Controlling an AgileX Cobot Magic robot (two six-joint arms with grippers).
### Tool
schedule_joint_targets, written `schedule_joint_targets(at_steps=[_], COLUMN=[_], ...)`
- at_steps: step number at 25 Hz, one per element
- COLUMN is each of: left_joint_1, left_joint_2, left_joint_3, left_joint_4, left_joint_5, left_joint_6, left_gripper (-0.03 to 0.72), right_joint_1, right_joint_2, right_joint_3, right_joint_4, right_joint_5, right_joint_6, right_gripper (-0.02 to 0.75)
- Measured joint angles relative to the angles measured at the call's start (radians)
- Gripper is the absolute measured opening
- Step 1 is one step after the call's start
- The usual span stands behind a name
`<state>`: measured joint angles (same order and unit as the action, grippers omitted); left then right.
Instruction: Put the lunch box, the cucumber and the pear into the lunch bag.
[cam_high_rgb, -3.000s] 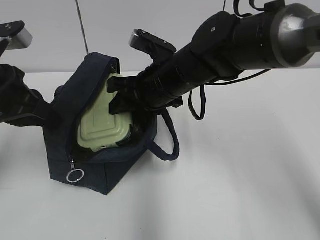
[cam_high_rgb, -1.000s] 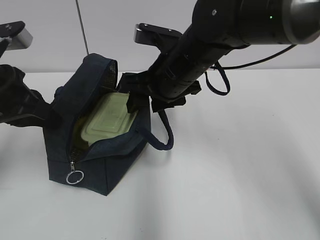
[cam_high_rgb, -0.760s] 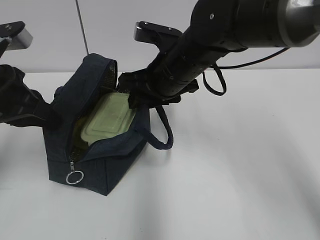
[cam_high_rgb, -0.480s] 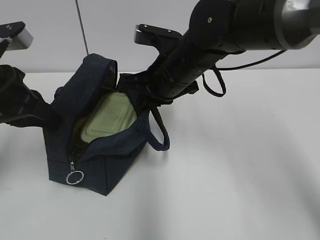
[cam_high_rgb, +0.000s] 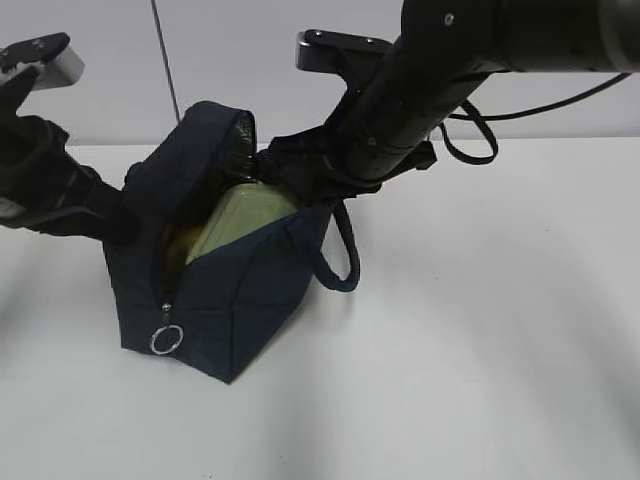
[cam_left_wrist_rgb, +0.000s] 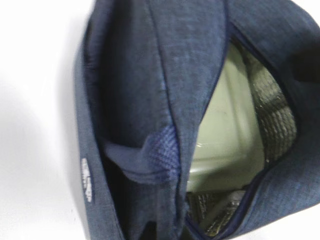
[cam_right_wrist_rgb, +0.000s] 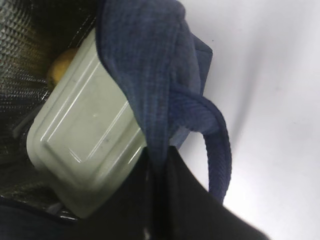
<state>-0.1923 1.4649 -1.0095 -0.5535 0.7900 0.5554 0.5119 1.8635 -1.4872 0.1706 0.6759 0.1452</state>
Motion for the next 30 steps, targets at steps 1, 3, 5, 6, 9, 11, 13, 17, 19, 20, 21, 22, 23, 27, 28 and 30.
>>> schedule_joint_targets(at_steps=[1,3,5,6,9,11,13,17,19,20,21,22,23,27,28,30], left_joint_1=[0.000,0.000,-0.001,-0.002,-0.014,-0.032,-0.050,-0.057,-0.058,-0.059,-0.059,-0.059,-0.059,-0.059,-0.059,-0.059], left_joint_2=[0.007,0.017,0.021,0.026,0.050,0.066,0.071,0.071,0.071,0.071,0.067,0.064,0.058,0.019,0.007,-0.014], left_joint_3=[-0.013,-0.031,-0.039,-0.042,-0.050,-0.050,-0.050,-0.050,-0.050,-0.050,-0.050,-0.050,-0.050,-0.050,-0.050,-0.050], left_joint_4=[0.000,0.000,-0.001,-0.003,-0.007,-0.007,-0.007,-0.006,-0.004,-0.002,0.000,0.001,0.002,0.006,0.008,0.010], left_joint_5=[0.005,0.013,0.016,0.020,0.031,0.031,0.030,0.028,0.031,0.033,0.036,0.036,0.036,0.035,0.034,0.034], left_joint_6=[-0.001,-0.002,-0.002,-0.002,-0.003,-0.003,-0.003,-0.004,-0.007,-0.007,-0.007,-0.007,-0.007,-0.007,-0.007,-0.007], left_gripper=[0.001,0.001,0.001,0.001,0.001,0.001,0.002,0.062,0.135,0.172,0.216,0.254,0.282,0.319,0.321,0.323], right_joint_1=[-0.002,-0.006,-0.006,-0.006,-0.006,-0.006,-0.006,-0.006,-0.006,-0.006,-0.007,-0.007,-0.007,-0.007,-0.007,-0.007], right_joint_2=[-0.013,-0.035,-0.072,-0.084,-0.114,-0.118,-0.118,-0.118,-0.121,-0.123,-0.127,-0.129,-0.131,-0.138,-0.145,-0.168], right_joint_3=[0.013,0.043,0.094,0.113,0.143,0.143,0.144,0.144,0.144,0.144,0.144,0.144,0.144,0.144,0.144,0.144], right_joint_4=[-0.007,-0.019,-0.025,-0.026,-0.027,-0.031,-0.033,-0.047,-0.051,-0.053,-0.056,-0.058,-0.063,-0.076,-0.079,-0.085], right_joint_5=[0.001,0.002,-0.013,-0.017,-0.025,-0.032,-0.031,-0.031,-0.033,-0.035,-0.037,-0.037,-0.037,-0.041,-0.043,-0.048], right_joint_6=[0.002,0.006,0.006,0.006,0.003,-0.007,-0.009,-0.011,-0.013,-0.013,-0.015,-0.015,-0.015,-0.017,-0.018,-0.022], right_gripper=[0.008,0.007,0.006,0.006,0.006,0.006,0.006,0.057,0.167,0.228,0.293,0.329,0.354,0.394,0.397,0.400])
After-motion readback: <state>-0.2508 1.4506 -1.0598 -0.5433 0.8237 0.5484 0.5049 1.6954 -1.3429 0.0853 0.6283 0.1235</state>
